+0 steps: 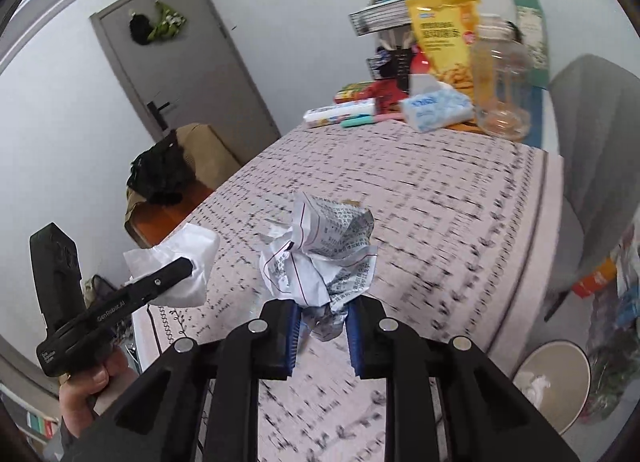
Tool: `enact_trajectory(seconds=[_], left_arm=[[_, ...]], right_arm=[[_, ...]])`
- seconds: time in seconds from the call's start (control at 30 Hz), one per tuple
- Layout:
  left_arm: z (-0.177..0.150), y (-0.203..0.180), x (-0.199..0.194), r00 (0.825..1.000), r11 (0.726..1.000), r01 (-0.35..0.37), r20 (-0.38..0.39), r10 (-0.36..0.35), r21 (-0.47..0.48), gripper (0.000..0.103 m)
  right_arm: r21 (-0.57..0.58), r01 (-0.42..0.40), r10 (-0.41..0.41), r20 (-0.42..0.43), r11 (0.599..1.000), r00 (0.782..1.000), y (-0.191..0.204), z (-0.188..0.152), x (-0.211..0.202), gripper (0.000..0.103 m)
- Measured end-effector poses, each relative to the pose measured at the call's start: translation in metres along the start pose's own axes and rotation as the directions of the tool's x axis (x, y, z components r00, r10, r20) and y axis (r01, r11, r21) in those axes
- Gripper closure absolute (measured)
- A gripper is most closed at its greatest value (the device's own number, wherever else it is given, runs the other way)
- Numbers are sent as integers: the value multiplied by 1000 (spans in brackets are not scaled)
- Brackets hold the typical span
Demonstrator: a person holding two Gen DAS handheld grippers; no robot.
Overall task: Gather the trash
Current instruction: 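Grasp the crumpled white paper with the right tool while the left tool holds the tissue, then carry tissue and paper to the bin and open both tools over it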
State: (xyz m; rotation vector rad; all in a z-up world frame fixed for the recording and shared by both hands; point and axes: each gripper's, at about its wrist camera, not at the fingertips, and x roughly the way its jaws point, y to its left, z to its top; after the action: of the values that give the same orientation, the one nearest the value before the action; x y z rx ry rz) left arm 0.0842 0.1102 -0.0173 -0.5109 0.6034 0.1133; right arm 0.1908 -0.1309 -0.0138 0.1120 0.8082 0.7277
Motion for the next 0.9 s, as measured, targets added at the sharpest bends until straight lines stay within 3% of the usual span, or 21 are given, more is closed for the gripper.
enact_trajectory(seconds=[0.47, 0.9], left_arm=[[-19, -97, 51, 988, 986, 118, -111, -105, 121, 82], [-54, -174, 105, 964, 961, 179, -232, -129, 213, 82]], right_arm=[[162, 132, -140, 38, 978, 989, -99, -38, -54, 82], [313, 215, -235, 25, 925, 972, -186, -72, -76, 81]])
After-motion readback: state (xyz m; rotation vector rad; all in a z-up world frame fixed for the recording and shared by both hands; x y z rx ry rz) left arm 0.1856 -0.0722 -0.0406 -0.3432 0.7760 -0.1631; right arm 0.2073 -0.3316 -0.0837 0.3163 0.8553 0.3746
